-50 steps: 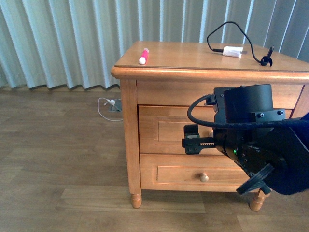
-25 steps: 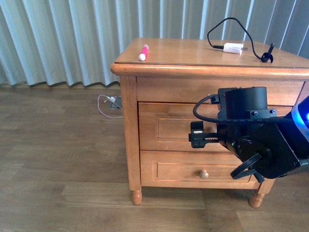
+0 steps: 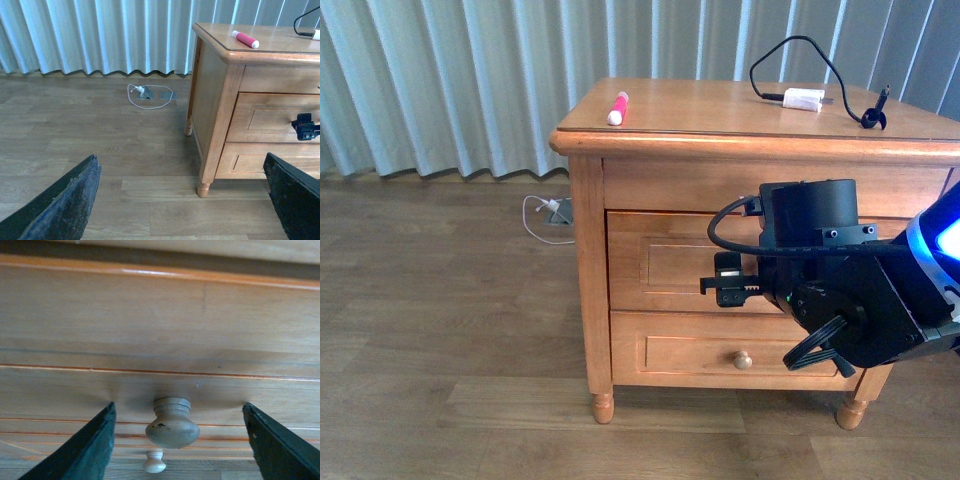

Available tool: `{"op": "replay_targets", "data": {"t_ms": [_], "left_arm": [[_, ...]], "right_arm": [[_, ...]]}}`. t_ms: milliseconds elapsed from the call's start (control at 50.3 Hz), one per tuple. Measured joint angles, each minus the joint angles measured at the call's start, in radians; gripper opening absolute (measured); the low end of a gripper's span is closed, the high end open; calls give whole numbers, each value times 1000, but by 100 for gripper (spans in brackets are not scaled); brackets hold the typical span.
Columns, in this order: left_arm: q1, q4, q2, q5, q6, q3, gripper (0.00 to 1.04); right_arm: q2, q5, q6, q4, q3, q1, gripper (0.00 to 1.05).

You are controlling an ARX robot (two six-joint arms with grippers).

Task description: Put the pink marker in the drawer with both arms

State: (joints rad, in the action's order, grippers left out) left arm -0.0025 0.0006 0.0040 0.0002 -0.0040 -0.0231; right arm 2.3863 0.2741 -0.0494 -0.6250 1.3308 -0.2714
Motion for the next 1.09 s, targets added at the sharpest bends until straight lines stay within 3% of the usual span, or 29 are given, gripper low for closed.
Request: {"op": "replay_targets", "data": {"t_ms": [219, 318, 656, 1093], "left_arm": [[0, 0, 0, 0, 0, 0, 99], [0, 0, 0, 0, 0, 0, 99], [0, 0, 0, 0, 0, 0, 99], [0, 0, 0, 0, 0, 0, 99]], "right_arm": [[0, -6, -14, 36, 10, 0, 34], [-1, -10, -31, 63, 14, 0, 24], [-74, -94, -85, 181, -31, 8, 22], [-436, -196, -120, 158, -556, -15, 21]]}}
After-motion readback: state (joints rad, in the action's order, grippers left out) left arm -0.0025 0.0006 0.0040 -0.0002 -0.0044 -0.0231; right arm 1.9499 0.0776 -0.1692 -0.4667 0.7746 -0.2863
